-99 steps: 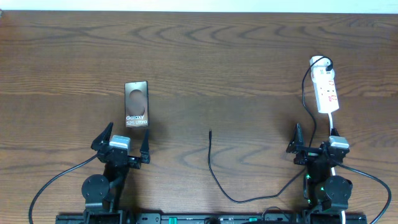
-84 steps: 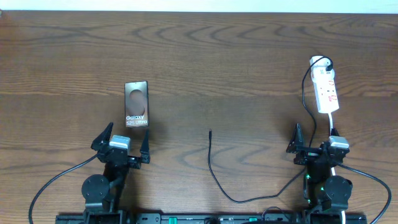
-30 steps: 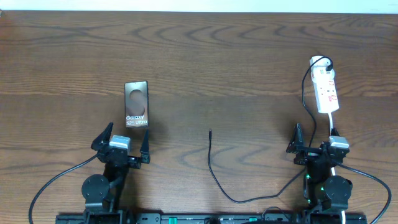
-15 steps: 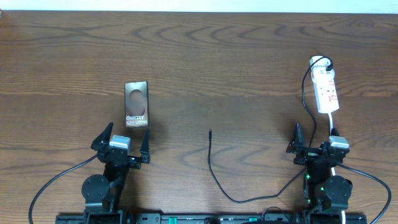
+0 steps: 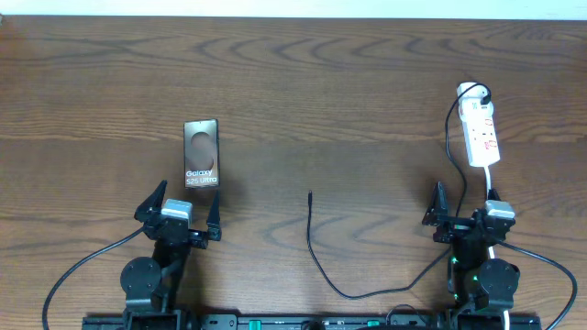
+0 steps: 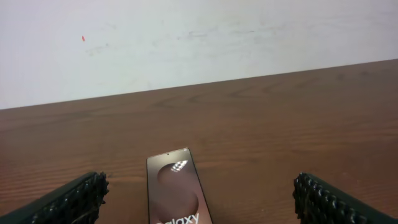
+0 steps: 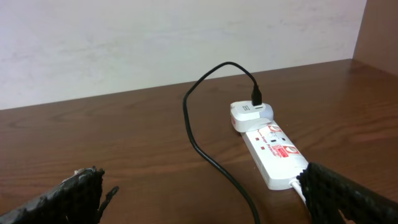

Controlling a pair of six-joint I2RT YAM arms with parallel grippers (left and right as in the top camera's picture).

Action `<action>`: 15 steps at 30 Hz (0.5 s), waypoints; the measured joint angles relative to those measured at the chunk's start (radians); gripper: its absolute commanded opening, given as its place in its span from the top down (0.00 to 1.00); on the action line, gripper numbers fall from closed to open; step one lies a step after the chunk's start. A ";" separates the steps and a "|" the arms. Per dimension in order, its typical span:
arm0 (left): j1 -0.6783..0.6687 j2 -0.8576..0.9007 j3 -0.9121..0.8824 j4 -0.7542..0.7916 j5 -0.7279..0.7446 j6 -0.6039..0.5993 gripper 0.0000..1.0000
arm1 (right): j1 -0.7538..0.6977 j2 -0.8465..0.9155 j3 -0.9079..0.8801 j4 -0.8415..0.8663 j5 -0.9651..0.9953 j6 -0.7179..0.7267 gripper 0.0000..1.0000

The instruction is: Plug charger to phone and switch on socket

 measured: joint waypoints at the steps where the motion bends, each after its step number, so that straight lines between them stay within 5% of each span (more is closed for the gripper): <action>1: 0.000 0.000 0.000 0.000 0.000 0.000 0.02 | 0.000 0.000 0.000 0.000 0.000 0.000 0.01; 15: 0.000 0.000 0.000 0.007 0.000 0.000 0.02 | 0.000 0.000 0.000 0.000 0.000 0.000 0.01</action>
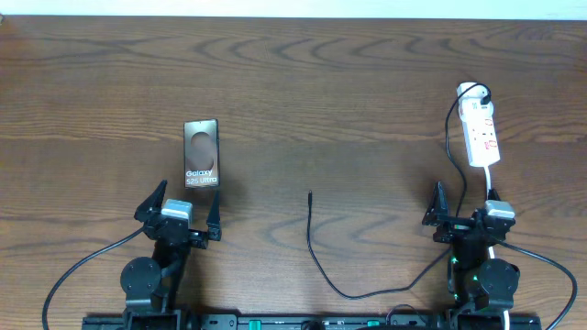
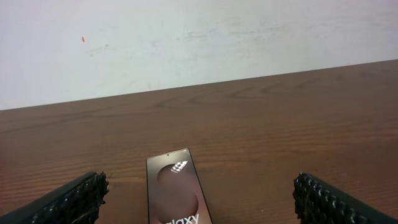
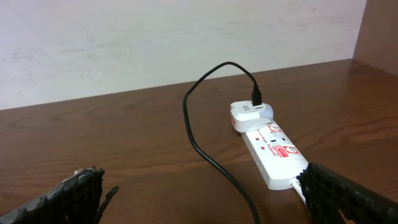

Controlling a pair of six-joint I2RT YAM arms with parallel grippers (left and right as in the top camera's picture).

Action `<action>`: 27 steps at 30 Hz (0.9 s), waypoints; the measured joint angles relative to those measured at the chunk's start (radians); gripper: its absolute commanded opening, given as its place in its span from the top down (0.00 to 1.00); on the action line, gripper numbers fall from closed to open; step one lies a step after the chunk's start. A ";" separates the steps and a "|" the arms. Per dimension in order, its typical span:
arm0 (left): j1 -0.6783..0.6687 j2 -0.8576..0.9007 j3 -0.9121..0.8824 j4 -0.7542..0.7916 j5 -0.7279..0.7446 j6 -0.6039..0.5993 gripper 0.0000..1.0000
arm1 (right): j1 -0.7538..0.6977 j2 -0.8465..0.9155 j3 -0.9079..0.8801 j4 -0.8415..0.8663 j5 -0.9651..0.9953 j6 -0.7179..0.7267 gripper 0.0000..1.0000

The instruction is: Plug charger to phone and switch on socket

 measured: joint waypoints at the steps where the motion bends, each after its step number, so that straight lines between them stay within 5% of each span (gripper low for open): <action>1: 0.000 0.000 0.000 0.000 0.000 0.000 0.02 | 0.000 0.000 0.000 0.000 0.000 0.000 0.01; 14: 0.000 0.067 0.012 -0.014 0.000 0.000 0.02 | 0.000 0.000 0.000 0.000 0.000 0.000 0.01; 27: 0.000 0.618 0.483 -0.151 0.000 0.005 0.02 | 0.000 0.000 0.000 0.000 0.000 0.000 0.01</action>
